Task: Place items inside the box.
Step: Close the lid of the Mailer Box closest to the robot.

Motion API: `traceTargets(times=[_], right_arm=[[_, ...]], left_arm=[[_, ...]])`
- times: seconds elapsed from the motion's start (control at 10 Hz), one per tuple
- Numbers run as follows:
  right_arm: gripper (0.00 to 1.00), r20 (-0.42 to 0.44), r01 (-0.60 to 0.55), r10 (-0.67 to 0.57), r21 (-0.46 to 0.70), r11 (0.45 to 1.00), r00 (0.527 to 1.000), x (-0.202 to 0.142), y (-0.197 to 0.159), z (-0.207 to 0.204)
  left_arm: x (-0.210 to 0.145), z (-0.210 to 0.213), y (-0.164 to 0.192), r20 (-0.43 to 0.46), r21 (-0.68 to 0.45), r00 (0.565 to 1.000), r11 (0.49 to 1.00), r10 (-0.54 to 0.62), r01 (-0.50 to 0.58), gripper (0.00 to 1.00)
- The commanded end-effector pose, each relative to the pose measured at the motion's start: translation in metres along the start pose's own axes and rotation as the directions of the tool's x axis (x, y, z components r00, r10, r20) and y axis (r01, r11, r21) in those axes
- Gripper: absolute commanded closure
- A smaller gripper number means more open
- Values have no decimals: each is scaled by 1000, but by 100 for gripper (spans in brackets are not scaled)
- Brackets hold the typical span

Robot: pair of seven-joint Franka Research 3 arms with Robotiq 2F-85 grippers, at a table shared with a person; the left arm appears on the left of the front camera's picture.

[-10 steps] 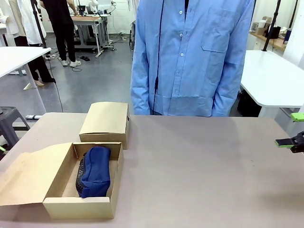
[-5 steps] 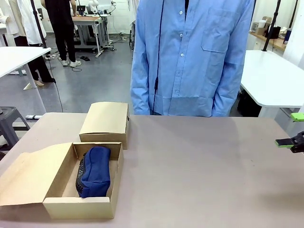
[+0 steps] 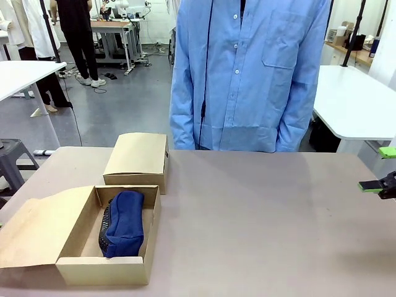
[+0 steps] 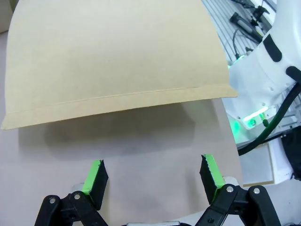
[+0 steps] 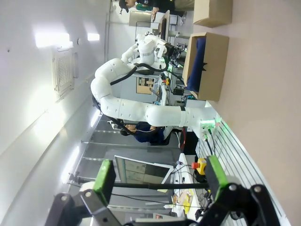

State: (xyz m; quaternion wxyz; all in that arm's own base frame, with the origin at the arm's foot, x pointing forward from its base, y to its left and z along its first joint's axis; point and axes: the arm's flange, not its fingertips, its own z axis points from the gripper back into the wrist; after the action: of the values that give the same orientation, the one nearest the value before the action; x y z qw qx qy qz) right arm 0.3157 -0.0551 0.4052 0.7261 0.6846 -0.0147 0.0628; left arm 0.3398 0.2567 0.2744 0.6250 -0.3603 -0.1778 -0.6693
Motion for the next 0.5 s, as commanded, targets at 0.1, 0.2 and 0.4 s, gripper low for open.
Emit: traceTargets(times=[0.1,0.2,0.4], right_arm=[[0,-11,13,-13,-2,1000,1000,-1,5,4],[0,-11,13,-13,-2,1000,1000,-1,5,4],[0,-11,13,-13,-2,1000,1000,-1,5,4]], left_arm=[[8,-17,-1,7,-38,1000,999,-24,25,0],[10,-22,1,12,-33,1000,999,-28,29,0],[18,-35,2,48,-68,996,994,-80,83,0]])
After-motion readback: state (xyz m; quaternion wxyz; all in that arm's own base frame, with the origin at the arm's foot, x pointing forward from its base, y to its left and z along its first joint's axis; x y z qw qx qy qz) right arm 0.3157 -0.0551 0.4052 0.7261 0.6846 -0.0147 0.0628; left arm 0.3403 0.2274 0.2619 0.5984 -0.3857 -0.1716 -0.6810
